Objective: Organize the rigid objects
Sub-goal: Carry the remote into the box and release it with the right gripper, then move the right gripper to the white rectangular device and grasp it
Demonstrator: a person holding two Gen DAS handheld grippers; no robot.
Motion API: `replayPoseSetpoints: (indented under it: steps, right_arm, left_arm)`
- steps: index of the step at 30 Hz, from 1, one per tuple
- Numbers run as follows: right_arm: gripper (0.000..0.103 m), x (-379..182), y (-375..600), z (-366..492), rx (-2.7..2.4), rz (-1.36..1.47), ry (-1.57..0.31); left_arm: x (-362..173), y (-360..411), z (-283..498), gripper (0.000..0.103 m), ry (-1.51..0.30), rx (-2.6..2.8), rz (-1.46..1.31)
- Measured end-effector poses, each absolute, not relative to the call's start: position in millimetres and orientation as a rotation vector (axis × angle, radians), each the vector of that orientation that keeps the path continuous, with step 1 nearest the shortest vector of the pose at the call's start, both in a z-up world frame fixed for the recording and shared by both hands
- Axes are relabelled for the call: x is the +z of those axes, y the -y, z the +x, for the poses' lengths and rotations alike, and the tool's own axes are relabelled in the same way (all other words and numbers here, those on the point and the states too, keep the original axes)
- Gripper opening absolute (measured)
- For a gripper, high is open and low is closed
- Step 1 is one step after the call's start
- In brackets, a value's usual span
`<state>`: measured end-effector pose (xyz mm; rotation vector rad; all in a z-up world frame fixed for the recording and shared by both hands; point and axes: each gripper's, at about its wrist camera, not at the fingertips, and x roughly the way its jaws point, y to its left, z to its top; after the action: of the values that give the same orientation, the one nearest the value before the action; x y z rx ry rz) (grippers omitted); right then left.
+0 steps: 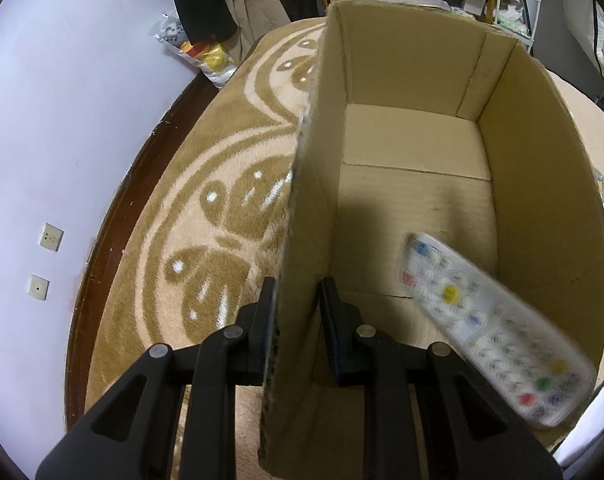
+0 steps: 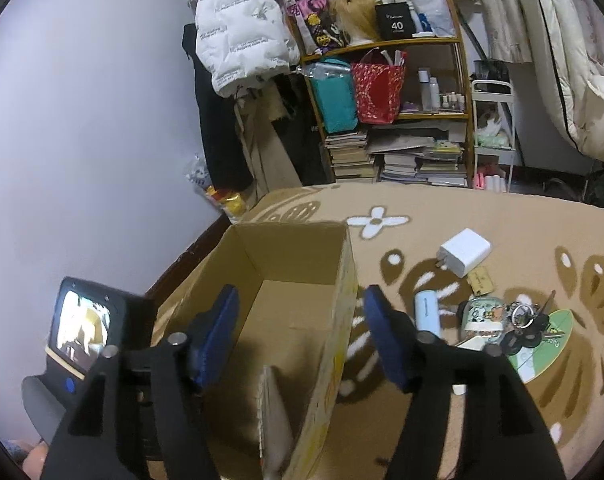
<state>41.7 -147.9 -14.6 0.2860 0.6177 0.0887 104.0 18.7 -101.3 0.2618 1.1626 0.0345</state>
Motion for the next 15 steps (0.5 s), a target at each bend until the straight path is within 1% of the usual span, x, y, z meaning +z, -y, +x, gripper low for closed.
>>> replayPoseSetpoints:
  steps: [2,8,10,11,15]
  right_arm:
    - [0.08,-14.1,152.2,41.1,0.083,0.306,-0.623]
    - [0.082,-24.3,167.7,39.2,0.047,0.362,-0.667]
    - [0.085,-28.0,173.6,36.6,0.032,0.383,-0.677]
    - [0.09,-29.7,175.7,34.6,0.02,0.387,-0.68]
    - [0.091,-38.0,184.8,24.1,-0.059,0.384,-0.692]
  left_arm:
    - [-102.7,-18.7,104.2,0.02,-1.164,0.042,0.27]
    - [-103.1,-20.9,106.0,0.02,-1.177,0.042,0.245]
    - [-102.8,-20.5,106.2,0.02,-1.175,0.043,0.249]
    - [-102.8,-20.1,106.3,0.02,-1.175,0.043,0.252]
    - [-102.2,-21.0,106.8,0.02,-1.177,0.045,0.248]
